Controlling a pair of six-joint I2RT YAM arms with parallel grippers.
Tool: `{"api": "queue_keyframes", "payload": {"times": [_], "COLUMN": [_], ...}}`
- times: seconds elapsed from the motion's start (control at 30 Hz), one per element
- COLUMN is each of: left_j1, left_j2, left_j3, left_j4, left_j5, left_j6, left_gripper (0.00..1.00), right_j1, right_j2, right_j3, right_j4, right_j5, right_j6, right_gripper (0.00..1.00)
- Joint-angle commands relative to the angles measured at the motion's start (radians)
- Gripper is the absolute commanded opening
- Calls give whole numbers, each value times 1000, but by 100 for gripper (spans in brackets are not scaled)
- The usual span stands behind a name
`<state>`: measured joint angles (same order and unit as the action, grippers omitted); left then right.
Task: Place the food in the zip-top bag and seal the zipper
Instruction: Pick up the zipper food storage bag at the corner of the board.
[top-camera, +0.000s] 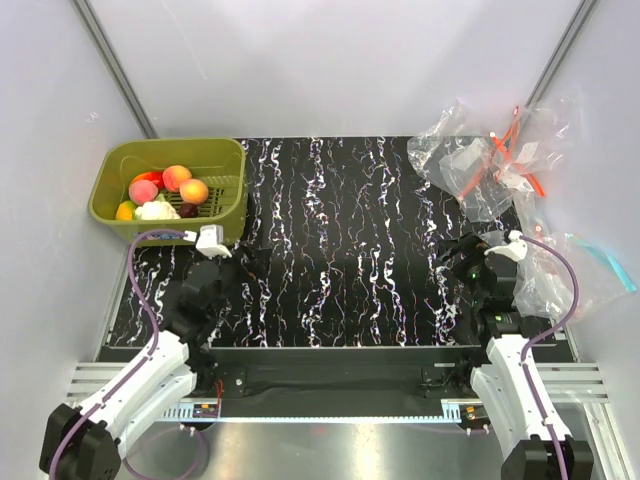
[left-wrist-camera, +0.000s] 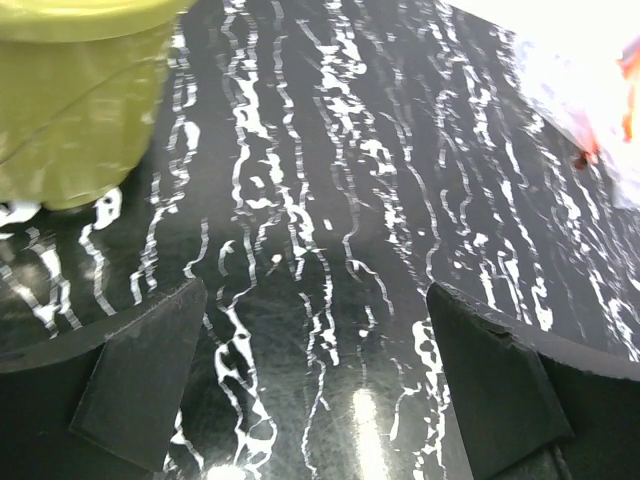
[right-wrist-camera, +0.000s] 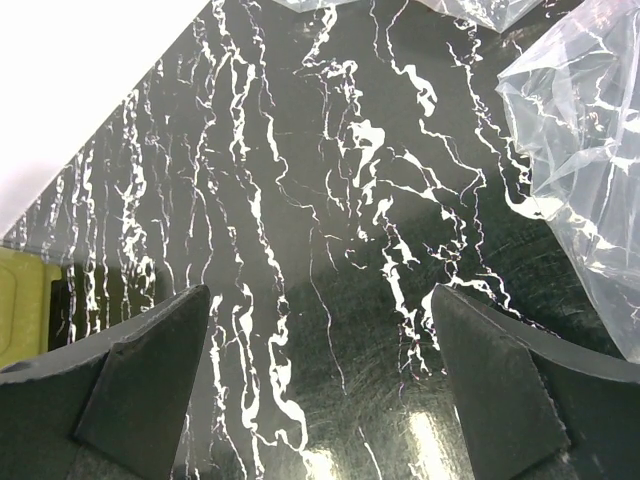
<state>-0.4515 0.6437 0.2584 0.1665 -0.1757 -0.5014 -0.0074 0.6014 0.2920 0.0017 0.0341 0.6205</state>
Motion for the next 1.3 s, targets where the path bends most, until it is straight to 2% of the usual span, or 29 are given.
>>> {"api": "queue_keyframes", "payload": {"times": [0.0, 0.23, 0.43, 0.53, 0.6, 0.7, 0.73, 0.77, 0.8, 0.83, 0.87, 0.9, 0.93, 1.03, 1.27], "left_j1": [-6, -18, -58, -98, -124, -144, -145, -145, -145, -145, -144, -148, -148, -150, -150], "left_j2": [34, 112, 229, 312, 339, 343, 350, 359, 369, 390, 401, 418, 425, 444, 478], "left_j3": [24, 47, 84, 203, 330, 442, 522, 571, 609, 702, 744, 780, 818, 910, 983], "left_j4": [123, 166, 241, 175, 87, -69, -163, -223, -272, -370, -412, -444, -506, -588, -634], "left_j5": [94, 166, 186, 153, 153, 160, 151, 145, 143, 148, 169, 171, 173, 212, 280], "left_j6": [37, 29, -121, -212, -232, -244, -250, -258, -265, -279, -284, -290, -313, -338, -313], "left_gripper": [99, 99, 99, 99, 99, 99, 99, 99, 99, 99, 99, 99, 99, 99, 99], "right_j1": [1, 1, 3, 3, 3, 3, 3, 3, 3, 3, 3, 3, 3, 3, -118], "right_j2": [9, 27, 34, 20, 38, 113, 165, 194, 225, 285, 316, 352, 423, 553, 844], "right_j3": [12, -1, -2, -10, 44, 267, 414, 496, 580, 739, 809, 870, 977, 1114, 1297], "right_j4": [49, 96, 110, 139, 60, -161, -227, -393, -481, -562, -683, -728, -765, -813, -810], "right_j5": [10, -60, -131, -148, -137, -123, -76, -41, 27, 85, 186, 222, 246, 291, 420], "right_j6": [-25, -59, -79, -85, -77, -65, -68, -82, -91, -106, -116, -137, -140, -131, -116], "right_gripper": [100, 100, 100, 100, 100, 100, 100, 100, 100, 100, 100, 100, 100, 100, 100]}}
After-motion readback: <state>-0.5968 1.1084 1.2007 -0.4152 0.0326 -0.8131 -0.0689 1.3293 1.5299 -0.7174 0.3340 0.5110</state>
